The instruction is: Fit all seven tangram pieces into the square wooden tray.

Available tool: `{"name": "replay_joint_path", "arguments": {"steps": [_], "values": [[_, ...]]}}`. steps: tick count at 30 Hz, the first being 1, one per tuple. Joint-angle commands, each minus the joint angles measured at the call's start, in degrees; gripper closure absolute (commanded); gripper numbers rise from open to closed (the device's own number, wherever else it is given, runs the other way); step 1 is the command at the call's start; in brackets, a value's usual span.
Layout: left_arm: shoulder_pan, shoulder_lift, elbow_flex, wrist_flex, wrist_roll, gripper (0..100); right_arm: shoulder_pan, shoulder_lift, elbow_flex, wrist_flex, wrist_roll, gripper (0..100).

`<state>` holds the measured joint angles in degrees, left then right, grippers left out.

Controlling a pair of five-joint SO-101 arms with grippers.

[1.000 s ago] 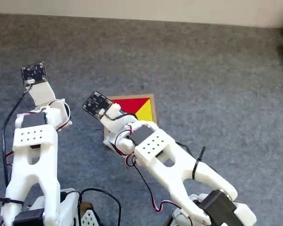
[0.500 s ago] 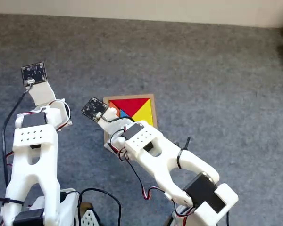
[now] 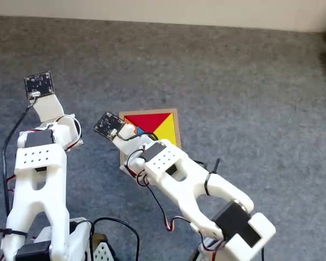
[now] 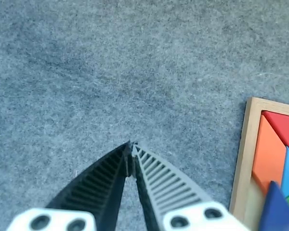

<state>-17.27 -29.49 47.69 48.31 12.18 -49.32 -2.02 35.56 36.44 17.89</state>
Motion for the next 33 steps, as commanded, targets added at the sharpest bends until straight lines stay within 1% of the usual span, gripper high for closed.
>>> {"name": "replay_joint_path", "arguments": {"steps": [1, 7, 9, 11, 15, 17, 28, 33], "values": [[-0.57, -1.98, -2.95, -0.88, 0.53, 99, 0.84, -9.01, -2.68, -1.10, 0.70, 69.9], [-0.57, -1.98, -2.95, -0.88, 0.53, 99, 2.77, -17.54, 2.42, -1.01, 0.70, 70.0], [-0.57, -1.98, -2.95, -0.88, 0.53, 99, 3.47, -19.38, 4.70, -1.01, 0.70, 72.2], [-0.57, -1.98, -2.95, -0.88, 0.53, 99, 3.65, -20.44, 6.64, -1.01, 0.88, 78.8], [-0.57, -1.98, -2.95, -0.88, 0.53, 99, 4.00, -19.47, 7.96, -1.27, 0.88, 96.0], [-0.57, -1.98, -2.95, -0.88, 0.53, 99, 4.00, -18.24, 7.96, -1.27, 0.97, 99.5], [-0.48, -1.98, -2.95, -0.88, 0.44, 99, 4.00, -6.81, 7.34, -1.45, 0.97, 99.3], [-0.48, -1.98, -2.95, -0.88, 0.44, 99, 4.00, -6.29, 7.69, -6.29, 0.97, 99.3]]}}
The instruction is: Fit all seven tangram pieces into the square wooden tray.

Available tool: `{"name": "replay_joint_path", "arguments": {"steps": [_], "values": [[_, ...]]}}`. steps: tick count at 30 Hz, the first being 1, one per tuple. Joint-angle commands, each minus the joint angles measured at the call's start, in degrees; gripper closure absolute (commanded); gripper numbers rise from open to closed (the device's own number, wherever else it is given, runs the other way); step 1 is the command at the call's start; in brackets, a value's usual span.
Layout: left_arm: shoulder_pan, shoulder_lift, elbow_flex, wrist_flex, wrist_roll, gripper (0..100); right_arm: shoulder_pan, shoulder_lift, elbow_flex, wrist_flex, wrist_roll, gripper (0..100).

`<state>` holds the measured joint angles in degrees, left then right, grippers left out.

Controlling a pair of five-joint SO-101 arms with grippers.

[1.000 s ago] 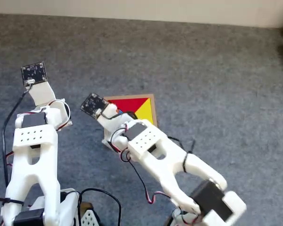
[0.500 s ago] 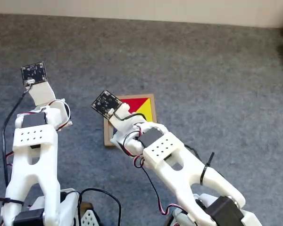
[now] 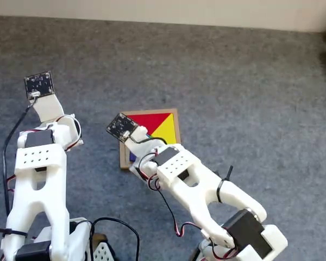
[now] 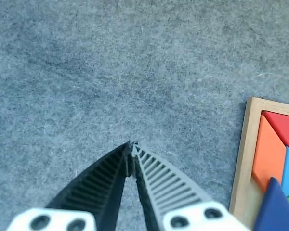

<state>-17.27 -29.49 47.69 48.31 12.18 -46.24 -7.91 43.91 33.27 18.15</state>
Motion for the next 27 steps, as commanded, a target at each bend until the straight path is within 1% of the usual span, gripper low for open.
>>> {"name": "replay_joint_path", "arguments": {"steps": [1, 12, 20, 27], "values": [[-0.40, -1.98, -2.95, -0.88, 0.44, 99, 0.92, -0.31, -0.66, -3.65, 0.70, 99.3], [-0.31, -1.98, -2.95, -0.88, 0.44, 99, 0.92, -0.84, -0.92, -4.18, 0.79, 99.3], [-0.31, -1.98, -2.95, -0.88, 0.44, 99, 5.32, -0.22, -3.65, -4.44, 0.53, 99.1], [-0.31, -1.98, -2.95, -0.88, 0.44, 99, 4.00, -0.04, -3.74, -4.44, 0.53, 98.9]]}}
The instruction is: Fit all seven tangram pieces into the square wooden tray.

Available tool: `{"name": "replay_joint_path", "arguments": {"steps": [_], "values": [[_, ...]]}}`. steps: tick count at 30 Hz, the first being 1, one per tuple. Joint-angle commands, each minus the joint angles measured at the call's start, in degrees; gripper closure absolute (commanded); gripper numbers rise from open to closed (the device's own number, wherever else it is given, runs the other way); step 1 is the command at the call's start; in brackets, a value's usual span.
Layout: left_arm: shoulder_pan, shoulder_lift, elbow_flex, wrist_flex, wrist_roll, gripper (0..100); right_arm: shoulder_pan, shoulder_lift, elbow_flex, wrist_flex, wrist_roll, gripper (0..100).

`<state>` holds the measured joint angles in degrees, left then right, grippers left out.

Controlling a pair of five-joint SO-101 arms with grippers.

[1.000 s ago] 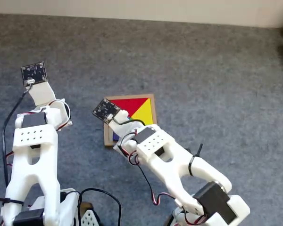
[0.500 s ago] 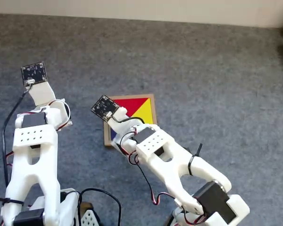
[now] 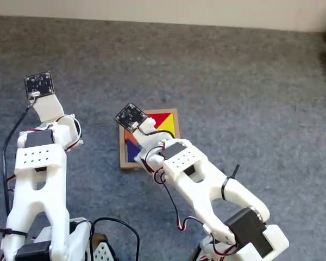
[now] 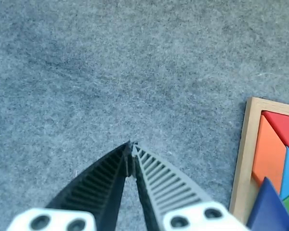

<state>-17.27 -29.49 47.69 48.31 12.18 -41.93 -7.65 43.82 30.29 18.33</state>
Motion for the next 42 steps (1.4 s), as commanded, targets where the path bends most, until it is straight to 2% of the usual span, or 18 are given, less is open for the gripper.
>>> {"name": "replay_joint_path", "arguments": {"steps": [1, 18, 26, 42], "values": [[-0.22, -1.98, -2.95, -0.88, 0.44, 99, -0.48, -0.31, -3.65, -1.45, 0.35, 98.9], [-0.22, -1.98, -2.95, -0.88, 0.44, 99, -2.24, -0.13, -3.47, -1.45, 0.53, 98.9], [-0.22, -1.98, -2.95, -0.88, 0.44, 99, -1.98, 9.36, -4.79, -1.45, 0.53, 98.9], [-0.22, -1.98, -2.86, -0.88, 0.44, 99, -0.48, -4.44, -0.75, -1.36, 0.35, 98.9]]}}
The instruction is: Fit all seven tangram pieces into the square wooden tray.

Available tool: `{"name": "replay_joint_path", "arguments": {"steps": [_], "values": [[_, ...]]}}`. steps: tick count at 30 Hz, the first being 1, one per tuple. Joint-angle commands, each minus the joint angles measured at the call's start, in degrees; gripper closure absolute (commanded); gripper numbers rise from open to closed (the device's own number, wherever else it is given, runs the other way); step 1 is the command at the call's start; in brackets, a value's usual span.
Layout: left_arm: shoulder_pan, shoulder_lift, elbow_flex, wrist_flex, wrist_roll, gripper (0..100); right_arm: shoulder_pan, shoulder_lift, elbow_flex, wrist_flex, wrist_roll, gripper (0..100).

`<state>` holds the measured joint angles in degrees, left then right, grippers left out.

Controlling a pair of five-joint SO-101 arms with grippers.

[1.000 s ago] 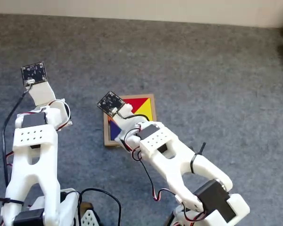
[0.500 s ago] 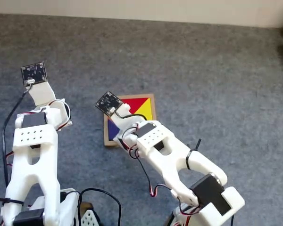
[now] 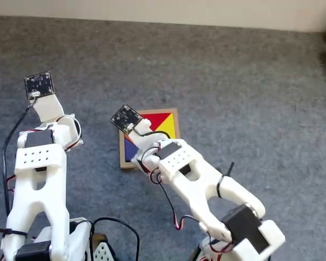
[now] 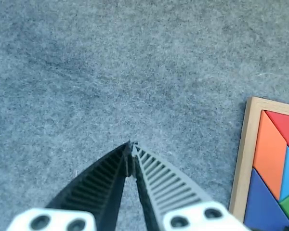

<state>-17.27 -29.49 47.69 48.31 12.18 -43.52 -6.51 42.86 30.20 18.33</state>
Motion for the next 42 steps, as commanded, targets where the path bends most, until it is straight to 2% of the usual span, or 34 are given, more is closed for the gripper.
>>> {"name": "replay_joint_path", "arguments": {"steps": [1, 17, 27, 31, 36, 42], "values": [[-0.22, -1.98, -2.86, -0.88, 0.44, 99, 1.10, -6.64, 0.57, -1.27, 0.35, 98.9], [-0.13, -2.51, -2.77, -0.62, 0.44, 99, 1.36, -16.92, 5.41, -1.27, 0.26, 98.9], [-0.04, -2.59, -2.77, -0.62, 0.53, 99, 8.04, -29.76, 10.86, -1.27, 0.26, 98.9], [2.07, -2.95, -1.89, -0.70, 0.53, 99, 10.77, -33.71, 12.53, -1.27, 0.26, 98.9], [3.03, -12.35, 3.82, -1.49, 0.53, 99, 11.56, -37.85, 14.99, -1.36, 0.26, 98.9], [4.88, -28.18, 15.16, -8.18, 0.18, 99, 11.56, -41.80, 17.19, -1.36, 0.26, 98.9]]}}
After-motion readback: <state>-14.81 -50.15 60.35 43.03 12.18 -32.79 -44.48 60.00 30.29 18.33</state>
